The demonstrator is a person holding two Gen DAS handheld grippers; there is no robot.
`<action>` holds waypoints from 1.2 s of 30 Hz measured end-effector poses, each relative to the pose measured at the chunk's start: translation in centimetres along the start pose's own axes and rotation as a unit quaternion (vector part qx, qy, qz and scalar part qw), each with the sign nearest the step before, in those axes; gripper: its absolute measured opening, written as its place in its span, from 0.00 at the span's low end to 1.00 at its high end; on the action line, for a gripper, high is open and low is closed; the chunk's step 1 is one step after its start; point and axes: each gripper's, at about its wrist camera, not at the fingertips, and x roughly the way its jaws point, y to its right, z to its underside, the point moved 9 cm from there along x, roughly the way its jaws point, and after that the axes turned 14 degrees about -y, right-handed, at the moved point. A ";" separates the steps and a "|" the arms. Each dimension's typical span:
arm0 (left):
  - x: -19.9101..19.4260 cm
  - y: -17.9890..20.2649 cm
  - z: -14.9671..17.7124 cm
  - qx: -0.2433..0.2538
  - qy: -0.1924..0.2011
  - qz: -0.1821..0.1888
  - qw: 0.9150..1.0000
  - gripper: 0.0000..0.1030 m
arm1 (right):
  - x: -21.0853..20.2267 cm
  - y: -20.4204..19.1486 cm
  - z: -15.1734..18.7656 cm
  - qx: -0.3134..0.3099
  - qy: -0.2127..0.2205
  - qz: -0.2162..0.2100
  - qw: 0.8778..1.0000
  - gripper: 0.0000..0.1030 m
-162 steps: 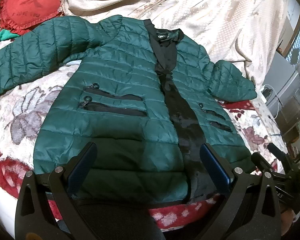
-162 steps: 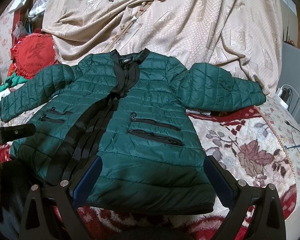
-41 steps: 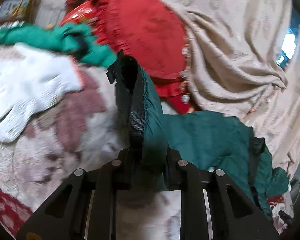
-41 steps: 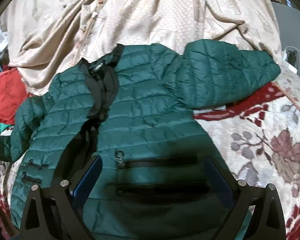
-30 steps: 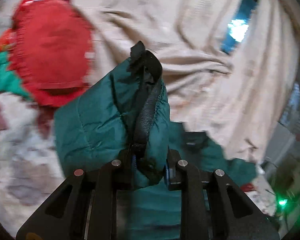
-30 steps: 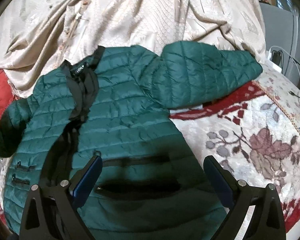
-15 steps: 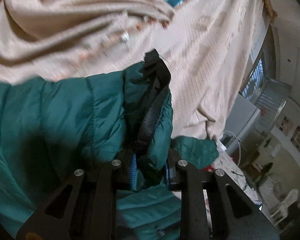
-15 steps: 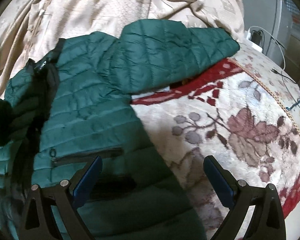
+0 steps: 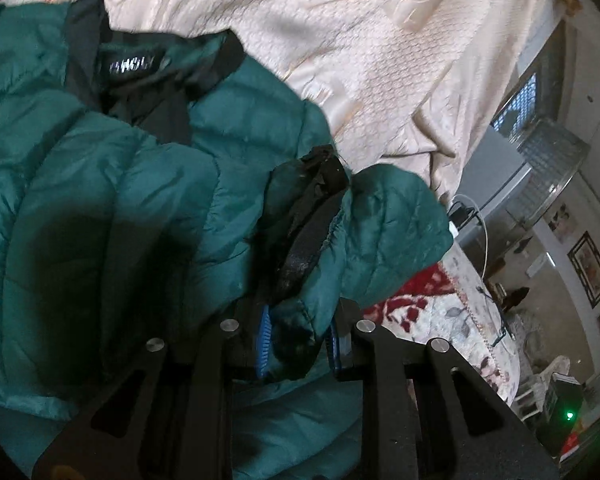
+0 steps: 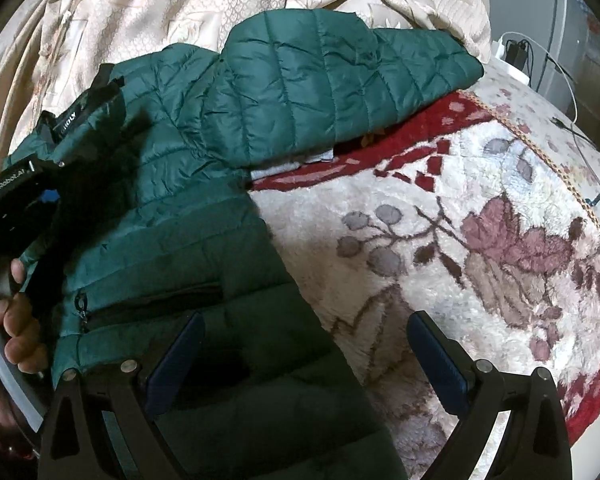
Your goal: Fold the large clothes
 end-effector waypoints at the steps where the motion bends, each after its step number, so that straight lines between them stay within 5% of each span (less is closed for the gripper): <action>1: 0.2 -0.2 0.1 -0.007 -0.009 -0.002 1.000 0.23 | 0.1 0.0 0.0 -0.001 0.000 0.000 1.000 0.97; 4: 0.5 -0.4 0.5 -0.014 -0.017 0.001 1.000 0.34 | 0.2 -0.1 0.1 -0.005 -0.001 0.010 1.000 0.97; 9: 0.3 -0.2 1.1 -0.027 -0.021 0.020 0.999 0.66 | 0.3 -0.1 0.1 -0.006 -0.002 0.023 1.000 0.97; 13: -0.9 1.0 1.7 -0.026 -0.028 0.033 0.999 0.70 | 0.2 -0.1 0.1 0.001 -0.005 0.029 1.000 0.97; 18: -7.3 -1.8 1.0 -0.043 0.044 -0.031 0.998 0.70 | -0.6 -0.9 0.3 -0.001 0.003 0.034 0.999 0.97; 24: -16.2 -11.6 -1.0 -0.149 0.133 -0.190 0.961 0.70 | -3.1 -4.6 -2.6 -0.034 0.043 -0.006 0.999 0.97; 29: -20.5 -16.9 -1.1 -0.240 0.185 -0.225 0.926 0.70 | -5.3 -13.0 -8.1 -0.085 0.110 -0.094 0.986 0.97; 31: -20.6 -17.9 -1.3 -0.256 0.189 -0.224 0.921 0.70 | -4.7 -18.0 -9.5 -0.134 0.114 -0.142 0.974 0.97; 34: -19.2 -18.9 -2.1 -0.258 0.175 -0.230 0.922 0.70 | -0.9 -24.1 -10.6 -0.204 0.056 -0.220 0.952 0.97; 36: -18.3 -19.6 -1.9 -0.260 0.165 -0.232 0.923 0.70 | 3.0 -23.8 -11.8 -0.190 0.009 -0.215 0.958 0.95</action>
